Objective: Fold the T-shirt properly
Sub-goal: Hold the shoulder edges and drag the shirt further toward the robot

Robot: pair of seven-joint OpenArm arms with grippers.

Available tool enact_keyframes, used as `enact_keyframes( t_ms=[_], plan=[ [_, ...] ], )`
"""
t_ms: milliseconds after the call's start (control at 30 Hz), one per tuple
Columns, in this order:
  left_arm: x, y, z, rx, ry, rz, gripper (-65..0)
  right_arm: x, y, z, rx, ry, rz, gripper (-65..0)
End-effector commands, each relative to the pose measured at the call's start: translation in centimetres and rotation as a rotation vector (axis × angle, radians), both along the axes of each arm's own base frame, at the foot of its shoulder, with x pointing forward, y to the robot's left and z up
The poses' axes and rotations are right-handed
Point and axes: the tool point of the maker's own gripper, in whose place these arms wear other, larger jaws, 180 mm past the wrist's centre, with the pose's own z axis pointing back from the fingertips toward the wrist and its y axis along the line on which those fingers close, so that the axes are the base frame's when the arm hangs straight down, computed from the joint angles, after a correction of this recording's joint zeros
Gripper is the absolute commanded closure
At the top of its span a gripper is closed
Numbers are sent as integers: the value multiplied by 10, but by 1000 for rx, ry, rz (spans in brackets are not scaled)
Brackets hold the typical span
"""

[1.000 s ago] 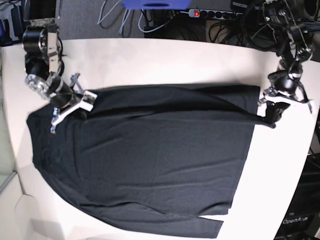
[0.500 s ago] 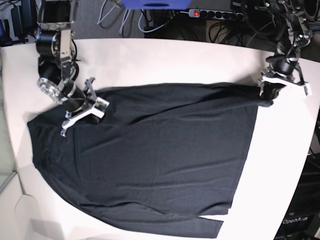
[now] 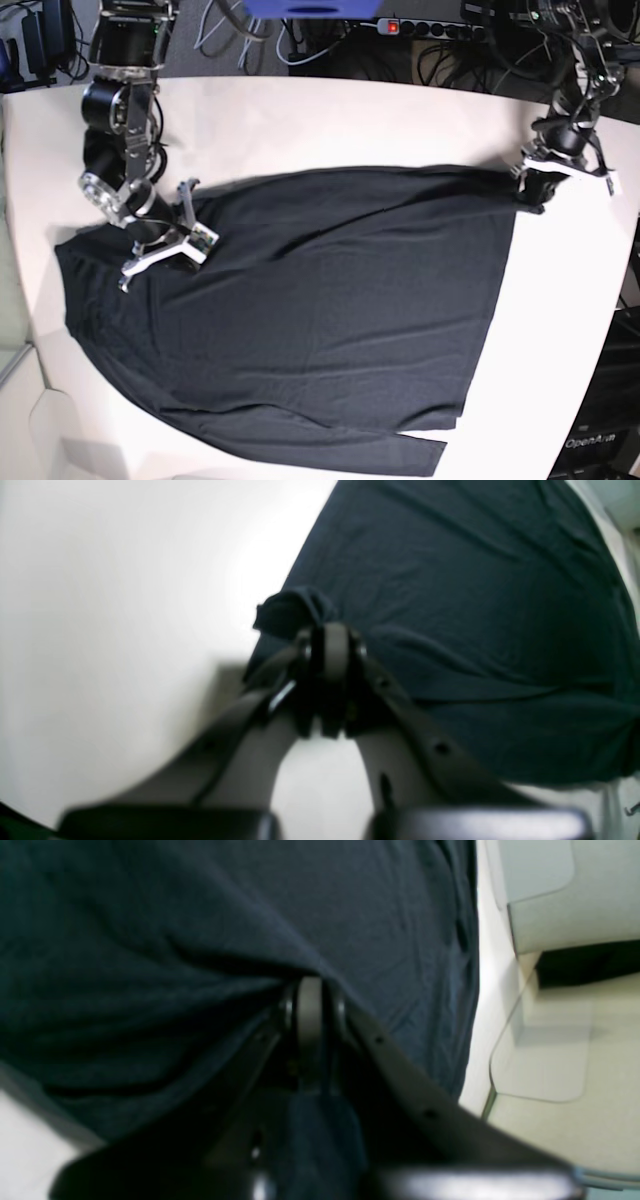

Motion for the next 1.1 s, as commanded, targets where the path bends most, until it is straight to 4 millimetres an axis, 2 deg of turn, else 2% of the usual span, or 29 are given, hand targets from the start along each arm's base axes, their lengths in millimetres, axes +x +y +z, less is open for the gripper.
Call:
enact_keyframes(
  t_ms=[0, 133, 333, 400, 667, 900, 1067],
  plan=[
    [12, 2, 16, 11, -52, -11, 0, 8, -1, 13, 9, -46, 3, 0],
    [25, -5, 20, -11, -46, -35, 0, 5, -3, -1, 13, -6, 0, 0],
    [42, -9, 33, -16, -88, -46, 0, 3, -3, -4, 15, 1, -1, 0],
    [42, -9, 33, -18, -88, -44, 0, 3, -3, -4, 15, 1, -1, 0],
    [42, -4, 7, -60, -28, -20, 0, 3, -2, -4, 18, 3, -1, 0],
    [44, -4, 11, -59, -41, -23, 0, 2, -2, -5, 18, 6, -1, 0],
    [45, -4, 12, -65, -47, -22, 0, -6, -1, -12, 18, 26, 0, 0]
  ],
)
